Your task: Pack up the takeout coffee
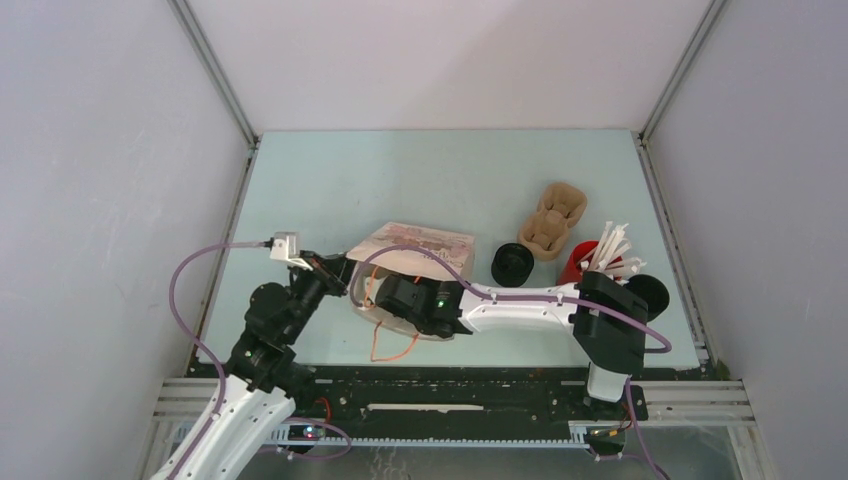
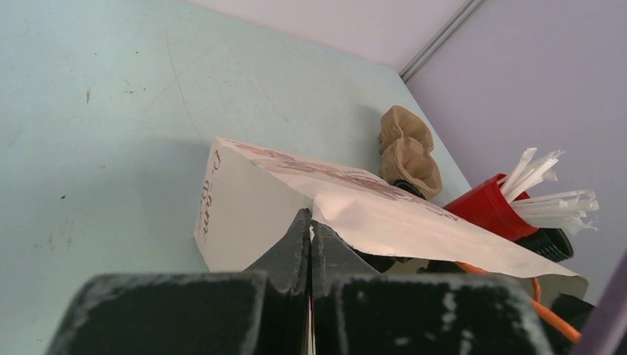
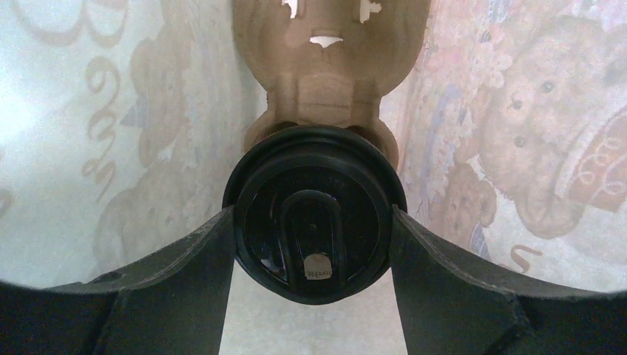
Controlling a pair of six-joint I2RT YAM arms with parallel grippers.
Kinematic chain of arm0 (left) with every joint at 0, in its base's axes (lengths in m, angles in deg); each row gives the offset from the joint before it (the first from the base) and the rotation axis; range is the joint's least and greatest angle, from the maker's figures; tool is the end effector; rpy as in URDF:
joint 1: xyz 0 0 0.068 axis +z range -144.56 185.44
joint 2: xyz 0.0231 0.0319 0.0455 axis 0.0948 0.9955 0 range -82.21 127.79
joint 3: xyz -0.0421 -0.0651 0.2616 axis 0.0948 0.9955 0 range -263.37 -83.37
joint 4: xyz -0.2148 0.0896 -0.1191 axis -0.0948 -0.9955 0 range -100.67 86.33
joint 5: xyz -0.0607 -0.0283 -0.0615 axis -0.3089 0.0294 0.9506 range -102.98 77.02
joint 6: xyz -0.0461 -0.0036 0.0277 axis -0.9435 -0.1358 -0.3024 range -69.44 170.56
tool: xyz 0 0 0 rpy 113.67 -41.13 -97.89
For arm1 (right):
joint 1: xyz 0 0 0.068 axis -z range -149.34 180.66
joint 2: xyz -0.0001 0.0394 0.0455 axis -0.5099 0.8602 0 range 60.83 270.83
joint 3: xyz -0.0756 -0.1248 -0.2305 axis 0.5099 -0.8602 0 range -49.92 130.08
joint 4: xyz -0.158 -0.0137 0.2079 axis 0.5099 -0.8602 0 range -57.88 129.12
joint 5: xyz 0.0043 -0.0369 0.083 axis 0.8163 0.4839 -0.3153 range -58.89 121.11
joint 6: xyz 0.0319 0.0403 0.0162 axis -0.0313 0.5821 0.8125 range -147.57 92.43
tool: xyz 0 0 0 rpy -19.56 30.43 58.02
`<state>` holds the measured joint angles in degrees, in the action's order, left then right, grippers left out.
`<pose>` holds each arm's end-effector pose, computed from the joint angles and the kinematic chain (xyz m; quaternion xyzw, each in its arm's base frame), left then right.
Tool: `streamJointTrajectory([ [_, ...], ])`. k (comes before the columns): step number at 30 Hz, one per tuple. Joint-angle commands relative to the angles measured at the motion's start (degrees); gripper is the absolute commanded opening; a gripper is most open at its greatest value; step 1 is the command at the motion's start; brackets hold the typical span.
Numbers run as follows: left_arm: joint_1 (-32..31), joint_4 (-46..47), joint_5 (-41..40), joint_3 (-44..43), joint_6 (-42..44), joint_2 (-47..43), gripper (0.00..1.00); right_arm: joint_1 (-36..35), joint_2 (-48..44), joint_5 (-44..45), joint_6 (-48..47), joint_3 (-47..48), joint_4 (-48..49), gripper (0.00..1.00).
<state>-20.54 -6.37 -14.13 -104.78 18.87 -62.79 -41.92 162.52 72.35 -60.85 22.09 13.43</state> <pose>0.1112 -0.0533 0.2685 -0.0424 0.7103 -0.3326 0.6189 0.1342 0.3492 0.2199 -0.6498 0.6223 -0.2230 0.3753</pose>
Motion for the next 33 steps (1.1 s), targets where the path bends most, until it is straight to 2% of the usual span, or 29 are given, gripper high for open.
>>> streamJointTrajectory([
  [1,-0.30,1.12,0.71,0.92,-2.14,-0.93,0.00,0.52,-1.71,-0.03,-5.75,-1.08,8.79,0.18],
  [8,-0.30,-0.10,1.87,0.90,-1.28,0.44,0.00,0.75,-2.64,1.10,-10.12,-3.75,16.43,0.17],
  [17,-0.65,-2.21,1.32,0.38,-0.05,0.55,0.00,3.92,-1.29,-1.52,-11.99,-3.89,17.16,0.17],
  [25,-0.65,-4.09,-0.92,-2.18,-0.44,1.28,0.00,5.59,-2.86,-6.34,-8.23,-3.89,14.82,0.17],
  [33,-0.65,-7.42,-0.36,-7.31,-1.44,4.48,0.00,7.24,-3.89,-10.33,-6.94,-3.89,18.46,0.17],
])
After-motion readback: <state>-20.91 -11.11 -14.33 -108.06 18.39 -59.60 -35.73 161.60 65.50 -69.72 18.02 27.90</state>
